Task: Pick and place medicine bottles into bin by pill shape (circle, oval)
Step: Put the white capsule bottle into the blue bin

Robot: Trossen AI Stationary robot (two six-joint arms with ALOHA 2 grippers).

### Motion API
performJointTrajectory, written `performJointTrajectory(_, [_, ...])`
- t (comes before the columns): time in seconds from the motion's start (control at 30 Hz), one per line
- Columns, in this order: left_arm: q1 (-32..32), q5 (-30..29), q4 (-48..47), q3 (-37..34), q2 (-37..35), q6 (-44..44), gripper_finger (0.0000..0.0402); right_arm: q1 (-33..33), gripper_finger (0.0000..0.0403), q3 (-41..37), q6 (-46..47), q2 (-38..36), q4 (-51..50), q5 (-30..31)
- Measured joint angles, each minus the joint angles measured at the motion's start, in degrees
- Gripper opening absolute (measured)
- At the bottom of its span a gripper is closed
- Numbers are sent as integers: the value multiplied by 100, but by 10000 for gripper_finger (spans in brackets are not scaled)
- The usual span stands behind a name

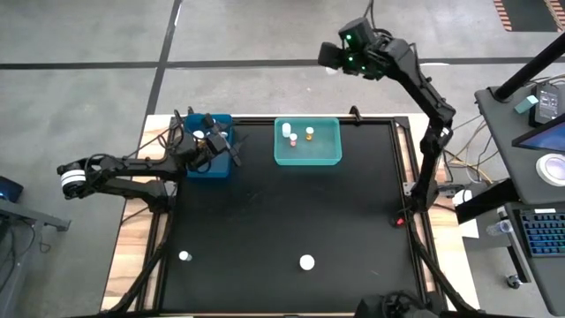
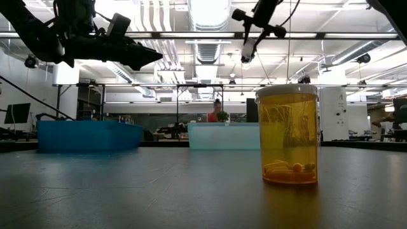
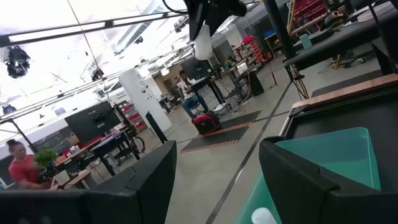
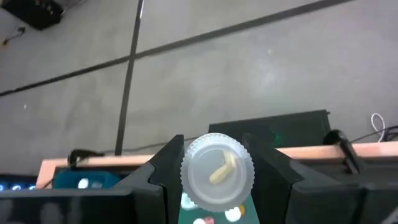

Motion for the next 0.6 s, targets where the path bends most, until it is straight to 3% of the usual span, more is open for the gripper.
performJointTrajectory(0.2, [0,2,-2,0,0,-2,215,-33,132,13,-155,228,-78,-143])
performJointTrajectory(0.27, [0,2,-8,0,0,-4,215,-15,133,11,-432,412,-82,-1262])
performJointTrajectory(0.37, [0,2,-21,0,0,-4,215,40,135,-2,-1347,683,235,-4107])
performJointTrajectory(0.43, [0,2,-19,0,0,-5,215,146,135,-2,-1901,774,299,-5513])
performJointTrajectory(0.6, [-4,2,-19,0,0,-6,215,466,136,0,-3119,809,431,-6626])
